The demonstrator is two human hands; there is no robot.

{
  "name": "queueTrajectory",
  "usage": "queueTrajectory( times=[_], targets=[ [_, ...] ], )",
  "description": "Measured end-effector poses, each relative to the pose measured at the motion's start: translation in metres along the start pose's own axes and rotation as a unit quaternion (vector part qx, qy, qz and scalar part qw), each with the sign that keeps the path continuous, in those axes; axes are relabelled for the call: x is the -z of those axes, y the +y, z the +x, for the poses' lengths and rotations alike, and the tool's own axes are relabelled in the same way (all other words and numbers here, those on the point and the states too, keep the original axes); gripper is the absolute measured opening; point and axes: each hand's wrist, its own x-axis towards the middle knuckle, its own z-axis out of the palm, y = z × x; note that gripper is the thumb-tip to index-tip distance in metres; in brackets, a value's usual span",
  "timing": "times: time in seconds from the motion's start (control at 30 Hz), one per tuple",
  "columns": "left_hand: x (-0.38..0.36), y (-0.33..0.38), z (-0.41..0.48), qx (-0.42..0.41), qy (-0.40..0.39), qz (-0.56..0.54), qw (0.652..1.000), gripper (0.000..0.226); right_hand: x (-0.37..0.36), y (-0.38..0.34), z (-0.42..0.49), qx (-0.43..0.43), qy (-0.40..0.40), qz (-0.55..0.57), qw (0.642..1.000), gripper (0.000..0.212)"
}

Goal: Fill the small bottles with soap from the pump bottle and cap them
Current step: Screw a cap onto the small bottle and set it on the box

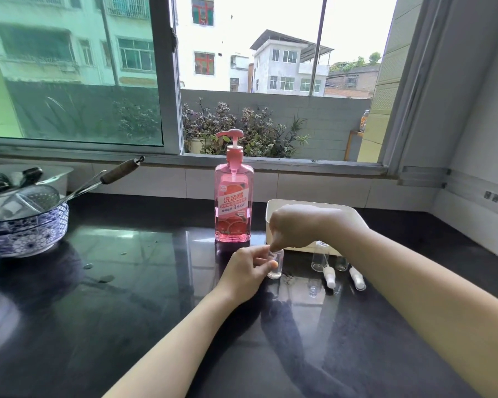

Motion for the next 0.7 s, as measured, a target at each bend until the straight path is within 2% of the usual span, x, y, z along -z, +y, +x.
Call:
queueTrajectory(
  times=[0.1,0.27,0.53,0.63,0.7],
  targets=[
    [0.001,0.004,-0.001,0.006,0.000,-0.006,1.000,0.024,-0.002,0.000,0.001,-0.003,0.005,-0.020,1.000,0.034],
    [0.000,0.006,-0.002,0.023,0.009,0.001,1.000,0.031,-0.016,-0.002,-0.005,0.000,0.053,0.038,0.998,0.034],
    [-0.005,0.010,-0.002,0.044,0.052,0.018,0.998,0.017,-0.030,-0.010,-0.013,-0.064,0.141,0.121,0.981,0.041],
    [-0.006,0.015,-0.004,0.044,0.055,0.046,0.996,0.023,-0.027,-0.009,-0.013,-0.088,0.140,0.137,0.977,0.040],
    [-0.004,0.017,-0.004,0.048,0.040,0.059,0.996,0.037,-0.025,-0.003,-0.011,-0.097,0.129,0.173,0.972,0.043]
  ],
)
